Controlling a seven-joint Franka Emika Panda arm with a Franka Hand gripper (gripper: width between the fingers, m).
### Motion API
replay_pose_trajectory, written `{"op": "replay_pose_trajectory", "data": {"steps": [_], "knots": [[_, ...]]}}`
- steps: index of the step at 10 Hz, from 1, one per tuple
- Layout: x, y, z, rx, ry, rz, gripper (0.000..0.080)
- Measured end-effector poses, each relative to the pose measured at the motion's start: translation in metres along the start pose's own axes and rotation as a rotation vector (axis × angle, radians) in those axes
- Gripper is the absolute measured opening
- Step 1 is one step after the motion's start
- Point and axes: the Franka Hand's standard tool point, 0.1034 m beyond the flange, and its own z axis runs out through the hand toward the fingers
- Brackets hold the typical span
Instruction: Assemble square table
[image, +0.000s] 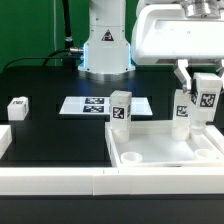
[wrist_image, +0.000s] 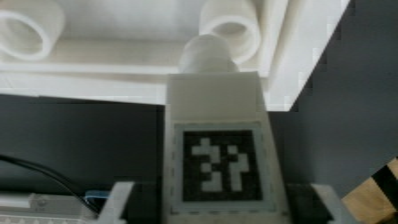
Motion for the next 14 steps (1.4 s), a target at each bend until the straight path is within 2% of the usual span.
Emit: {"op": "replay_pose_trajectory", "data": {"steps": [4,7,10,14], "knots": [[-0.002,0.0,0.002,-0.001,-0.003,0.0,0.0285],[0.012,-0.012,0.012,0.01,0.012,-0.01,0.0285],[0.012,-0.016,0.02,0.012,0.011,-0.017,0.0285],[0.008,-0.014,0.026,0.008,0.004,-0.019,0.0286]]}}
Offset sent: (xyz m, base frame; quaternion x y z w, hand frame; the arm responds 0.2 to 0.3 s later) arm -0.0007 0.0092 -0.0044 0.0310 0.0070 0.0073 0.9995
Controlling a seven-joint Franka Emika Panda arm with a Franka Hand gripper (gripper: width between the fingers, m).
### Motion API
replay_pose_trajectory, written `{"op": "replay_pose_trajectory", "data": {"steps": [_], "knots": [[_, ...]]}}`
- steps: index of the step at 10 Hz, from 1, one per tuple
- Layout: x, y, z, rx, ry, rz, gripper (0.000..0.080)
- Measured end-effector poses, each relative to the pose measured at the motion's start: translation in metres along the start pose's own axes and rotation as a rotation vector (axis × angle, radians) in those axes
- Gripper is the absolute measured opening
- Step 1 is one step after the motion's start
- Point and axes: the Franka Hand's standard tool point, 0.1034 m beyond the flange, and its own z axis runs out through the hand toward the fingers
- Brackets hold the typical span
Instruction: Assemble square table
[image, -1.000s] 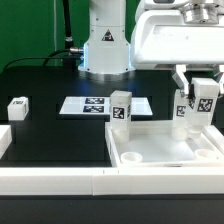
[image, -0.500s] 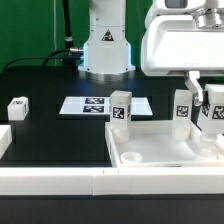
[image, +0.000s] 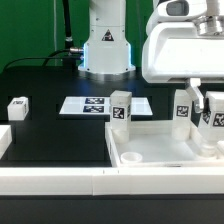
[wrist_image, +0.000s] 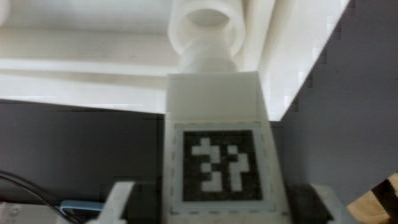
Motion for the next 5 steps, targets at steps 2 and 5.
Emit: {"op": "replay_pose_trajectory", "data": {"steps": [2,5], "knots": [[-0.0028,-0.0001,0.0022,-0.001,-0.004,-0.001,0.0286],[-0.0087,0.0002,0.0065,-0.003,-0.015,-0.004,0.0286]]}}
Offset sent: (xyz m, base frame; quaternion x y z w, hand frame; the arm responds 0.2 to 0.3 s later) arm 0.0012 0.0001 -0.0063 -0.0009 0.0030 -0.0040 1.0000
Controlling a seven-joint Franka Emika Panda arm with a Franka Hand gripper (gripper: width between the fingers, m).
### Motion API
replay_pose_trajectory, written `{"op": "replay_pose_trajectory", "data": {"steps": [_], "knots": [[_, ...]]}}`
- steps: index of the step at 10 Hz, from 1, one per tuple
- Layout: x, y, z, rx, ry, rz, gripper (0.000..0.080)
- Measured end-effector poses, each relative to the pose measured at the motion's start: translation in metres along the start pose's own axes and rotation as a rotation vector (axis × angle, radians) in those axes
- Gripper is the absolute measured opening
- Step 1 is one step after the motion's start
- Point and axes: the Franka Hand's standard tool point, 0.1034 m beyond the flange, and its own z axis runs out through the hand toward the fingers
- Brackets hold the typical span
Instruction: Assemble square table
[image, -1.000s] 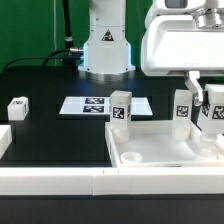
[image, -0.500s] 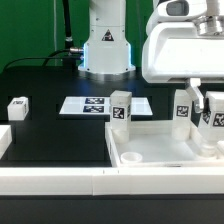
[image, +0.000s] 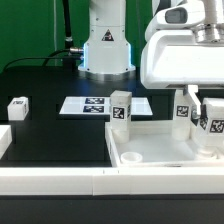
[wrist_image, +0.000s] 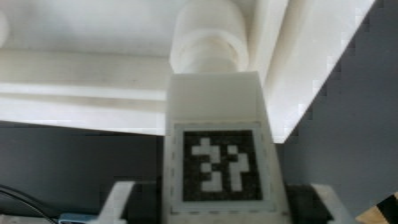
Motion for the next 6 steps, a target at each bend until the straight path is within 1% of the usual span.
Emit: {"op": "replay_pose_trajectory", "data": {"steps": [3,6], "knots": [[-0.0039,-0.0047,0.002,0.003,-0.006,-0.007,0.0286],[-0.0057,-0.0022,0.005,-0.004,0.009,-0.015,0.0287]]}}
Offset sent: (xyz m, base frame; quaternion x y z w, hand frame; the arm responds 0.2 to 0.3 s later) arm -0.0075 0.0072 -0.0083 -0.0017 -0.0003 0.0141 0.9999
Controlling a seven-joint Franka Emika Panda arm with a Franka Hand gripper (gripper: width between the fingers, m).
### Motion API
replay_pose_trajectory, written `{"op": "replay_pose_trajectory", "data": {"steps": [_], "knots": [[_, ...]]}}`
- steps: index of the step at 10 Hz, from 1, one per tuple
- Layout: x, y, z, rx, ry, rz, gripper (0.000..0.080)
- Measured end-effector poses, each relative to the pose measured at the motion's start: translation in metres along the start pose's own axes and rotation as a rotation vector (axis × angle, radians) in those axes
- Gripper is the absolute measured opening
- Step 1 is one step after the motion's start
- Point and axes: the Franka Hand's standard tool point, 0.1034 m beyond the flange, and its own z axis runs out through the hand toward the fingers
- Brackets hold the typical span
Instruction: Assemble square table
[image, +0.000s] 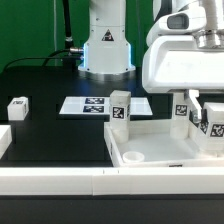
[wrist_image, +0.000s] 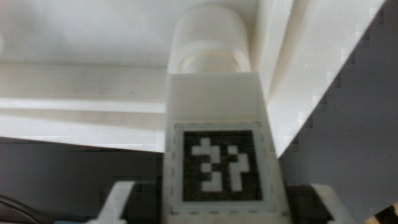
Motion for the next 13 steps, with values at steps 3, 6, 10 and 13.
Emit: {"op": "replay_pose_trajectory", "data": {"steps": [3,6,10,13], "knots": [[0.0,0.0,0.0,0.0,-0.003,0.0,0.0455],[0.01,0.001,-0.009,0.007,-0.01,0.006,0.0635],[0.033,0.012,-0.035,0.018,-0.043,0.006,0.0649],[0.03,0.012,-0.033,0.021,-0.064,0.005,0.0649]]}}
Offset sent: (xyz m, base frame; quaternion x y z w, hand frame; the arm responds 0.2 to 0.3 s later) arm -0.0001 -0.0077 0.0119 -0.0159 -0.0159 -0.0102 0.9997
